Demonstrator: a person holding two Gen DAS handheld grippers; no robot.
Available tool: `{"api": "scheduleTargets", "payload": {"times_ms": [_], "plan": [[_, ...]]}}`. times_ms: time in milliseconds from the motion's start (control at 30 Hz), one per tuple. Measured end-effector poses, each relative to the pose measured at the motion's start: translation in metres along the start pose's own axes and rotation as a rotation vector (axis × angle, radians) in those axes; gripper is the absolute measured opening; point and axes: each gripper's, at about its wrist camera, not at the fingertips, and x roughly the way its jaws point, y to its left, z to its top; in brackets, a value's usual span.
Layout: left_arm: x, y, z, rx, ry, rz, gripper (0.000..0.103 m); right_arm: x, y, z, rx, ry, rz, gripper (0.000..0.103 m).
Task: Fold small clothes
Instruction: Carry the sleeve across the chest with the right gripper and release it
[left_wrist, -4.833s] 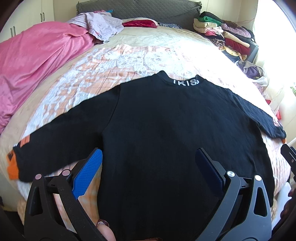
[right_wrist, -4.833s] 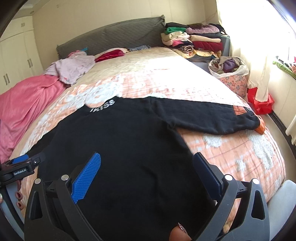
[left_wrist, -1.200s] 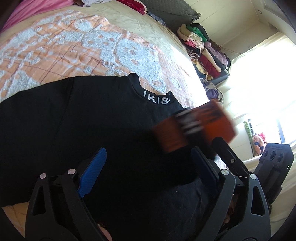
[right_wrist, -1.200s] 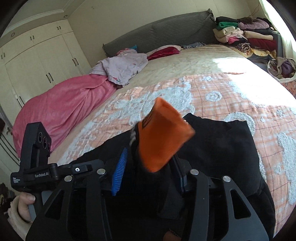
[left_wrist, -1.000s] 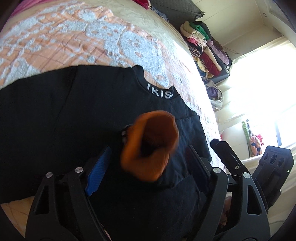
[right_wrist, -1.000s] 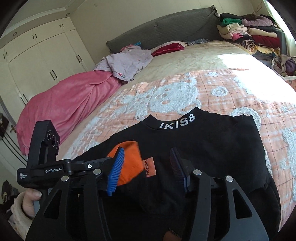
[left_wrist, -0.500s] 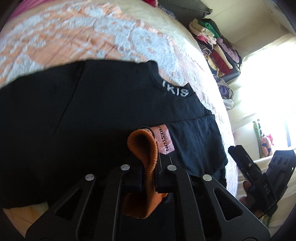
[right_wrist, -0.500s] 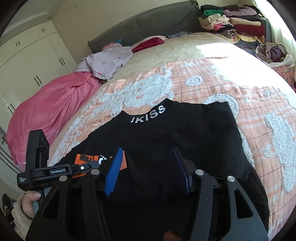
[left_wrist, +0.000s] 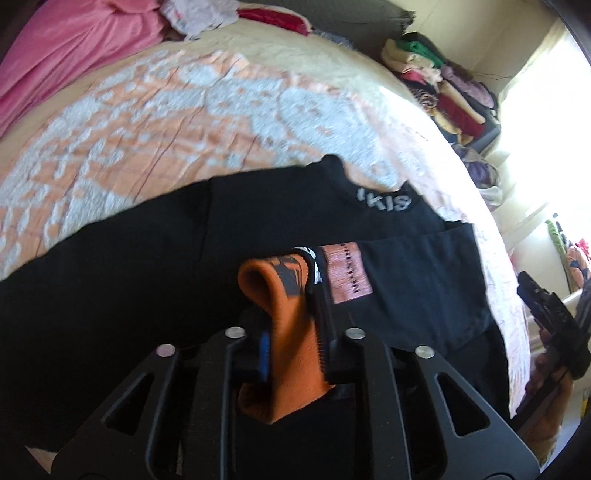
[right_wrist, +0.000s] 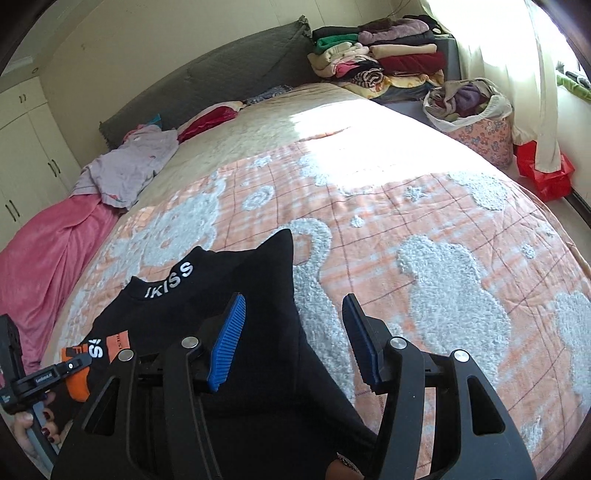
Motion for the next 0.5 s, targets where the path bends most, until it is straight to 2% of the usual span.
{"api": "scheduleTargets", "payload": {"times_ms": [67,233,300,400,500], "plan": [[-0.010,0.005,-0.004,-0.008,-0.036,0.009,0.022,0.002,0.008,-0.002,-0.033,0.009,0.017,0.053],[-0.043,-0.001,-0.009,0.030,-0.144,0.060,0.022,0.009,0.049,-0.014,-0.166,0.049,0.092,0.053],[-0.050,-0.009,-0.009,0.049,-0.161,0.070,0.022,0.012,0.066,-0.022,-0.209,0.076,0.136,0.053],[-0.046,-0.021,-0.011,0.090,-0.139,0.050,0.028,0.019,0.086,-0.033,-0.267,0.112,0.158,0.053],[-0.027,-0.030,-0.014,0.121,-0.091,0.066,0.028,0.028,0.099,-0.044,-0.308,0.153,0.165,0.053]]}}
